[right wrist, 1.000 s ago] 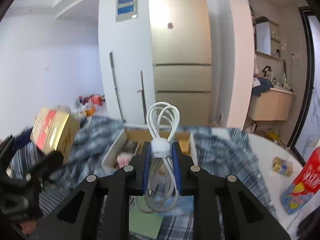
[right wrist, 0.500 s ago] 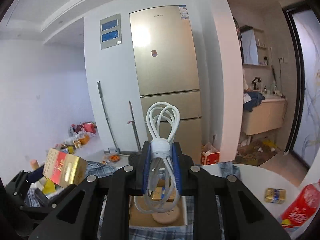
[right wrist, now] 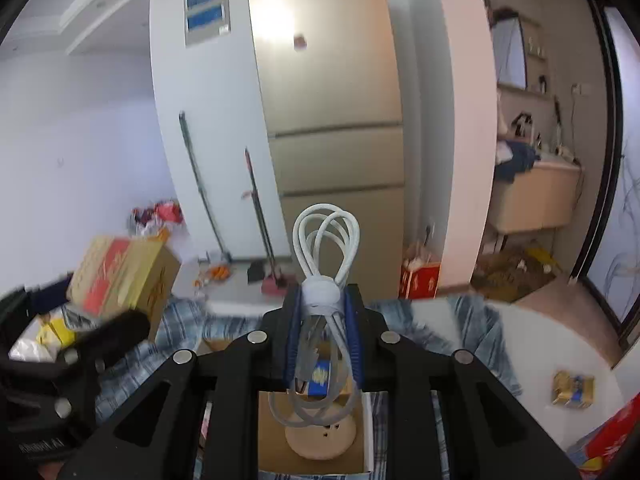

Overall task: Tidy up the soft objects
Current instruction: 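Carry the Liqun pack and white cable over the box with both tools, then lower the Liqun pack and cable into the box and open both tools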

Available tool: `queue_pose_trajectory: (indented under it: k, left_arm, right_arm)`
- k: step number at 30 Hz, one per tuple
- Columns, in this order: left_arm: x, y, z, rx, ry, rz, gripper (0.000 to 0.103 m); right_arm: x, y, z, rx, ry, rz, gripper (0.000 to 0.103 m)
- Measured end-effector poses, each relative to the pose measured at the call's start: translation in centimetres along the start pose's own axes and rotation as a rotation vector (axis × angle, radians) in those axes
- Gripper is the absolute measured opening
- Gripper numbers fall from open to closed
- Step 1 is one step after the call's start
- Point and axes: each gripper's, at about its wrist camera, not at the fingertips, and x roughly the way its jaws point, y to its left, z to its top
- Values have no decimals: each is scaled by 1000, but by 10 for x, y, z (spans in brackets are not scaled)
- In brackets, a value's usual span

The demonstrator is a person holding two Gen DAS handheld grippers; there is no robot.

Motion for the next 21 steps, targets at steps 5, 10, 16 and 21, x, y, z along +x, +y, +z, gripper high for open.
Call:
queue_pose_trajectory:
  k: [5, 10, 16, 21]
  left_arm:
    - [49, 6, -19, -24, 107, -19, 91]
    - [102, 7, -43, -38, 280, -60, 91]
    - [147, 16, -74, -131, 491, -114, 91]
    - [158, 22, -81, -166, 514, -130, 91]
  right_arm:
    - [41, -3, -24, -42, 138, -2, 20]
    - [61, -12, -34, -2, 222, 41, 20]
    - [89, -20, -49, 19, 338, 42, 20]
    - [105, -24, -59, 46, 409, 61, 20]
